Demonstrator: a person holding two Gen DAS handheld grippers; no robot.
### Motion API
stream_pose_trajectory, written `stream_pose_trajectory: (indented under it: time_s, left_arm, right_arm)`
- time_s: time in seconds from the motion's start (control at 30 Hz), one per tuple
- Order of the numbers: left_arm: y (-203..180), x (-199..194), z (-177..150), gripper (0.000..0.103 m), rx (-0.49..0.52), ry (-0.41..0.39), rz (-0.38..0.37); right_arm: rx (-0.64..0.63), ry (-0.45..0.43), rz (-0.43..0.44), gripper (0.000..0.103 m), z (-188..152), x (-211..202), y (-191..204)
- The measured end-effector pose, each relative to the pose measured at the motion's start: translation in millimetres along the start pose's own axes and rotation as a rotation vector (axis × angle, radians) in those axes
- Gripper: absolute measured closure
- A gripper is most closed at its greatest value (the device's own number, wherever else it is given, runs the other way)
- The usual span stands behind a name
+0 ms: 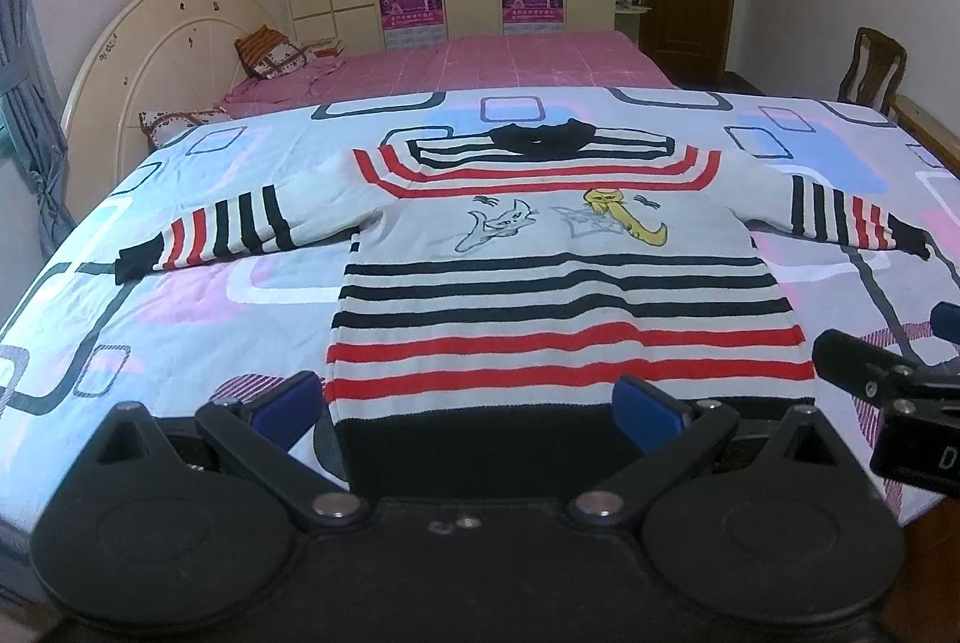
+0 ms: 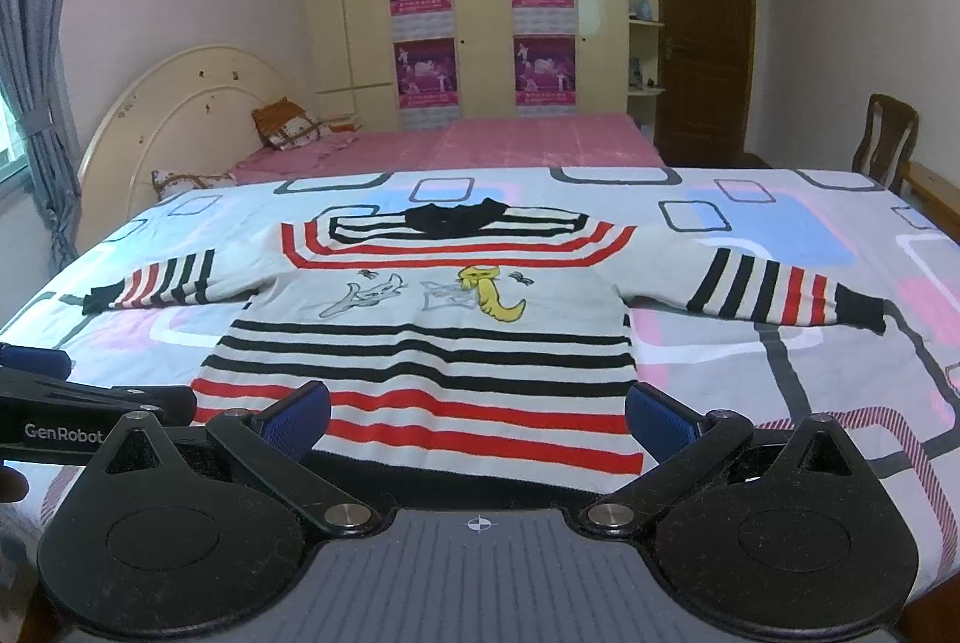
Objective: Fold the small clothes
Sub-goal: 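Move both tools toward the spread-out striped sweater, then grasp the black cuff of a sleeve with the right tool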
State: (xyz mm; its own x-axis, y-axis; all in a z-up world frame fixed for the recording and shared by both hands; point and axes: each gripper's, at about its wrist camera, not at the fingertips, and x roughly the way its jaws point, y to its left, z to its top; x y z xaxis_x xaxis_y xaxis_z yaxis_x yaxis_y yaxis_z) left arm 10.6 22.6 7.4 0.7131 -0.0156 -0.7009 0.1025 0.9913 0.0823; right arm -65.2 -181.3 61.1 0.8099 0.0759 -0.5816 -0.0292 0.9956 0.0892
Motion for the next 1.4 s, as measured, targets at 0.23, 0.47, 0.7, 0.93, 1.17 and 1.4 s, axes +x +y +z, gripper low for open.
stream_pose_trajectory:
  time_s: [0.23, 0.47, 0.7, 0.93, 1.17, 1.4]
  left_arm:
    - [7, 10, 8, 0.000, 0.000, 0.003, -0.007]
    - [13, 26, 17, 0.000, 0.015, 0.006, -0.019]
    - [20, 47, 31, 0.000, 0.031, 0.008, -0.035]
    - [27, 73, 50, 0.000, 0.055, 0.008, -0.063]
    - [34, 107, 69, 0.000, 0.061, 0.030, -0.099]
    - [31, 141, 87, 0.000, 0.068, 0.038, -0.122]
  right_arm:
    - [0.011, 0.001, -0.015, 0.000, 5, 10, 2]
    - [0.024, 0.003, -0.041, 0.000, 10, 22, 5]
    - [0.060, 0.007, -0.084, 0.000, 19, 40, 2]
    - [0.084, 0.009, -0.126, 0.000, 29, 63, 0]
    - [0.130, -0.002, -0.179, 0.000, 41, 85, -7]
    - [0.175, -0.016, -0.232, 0.000, 53, 105, -28]
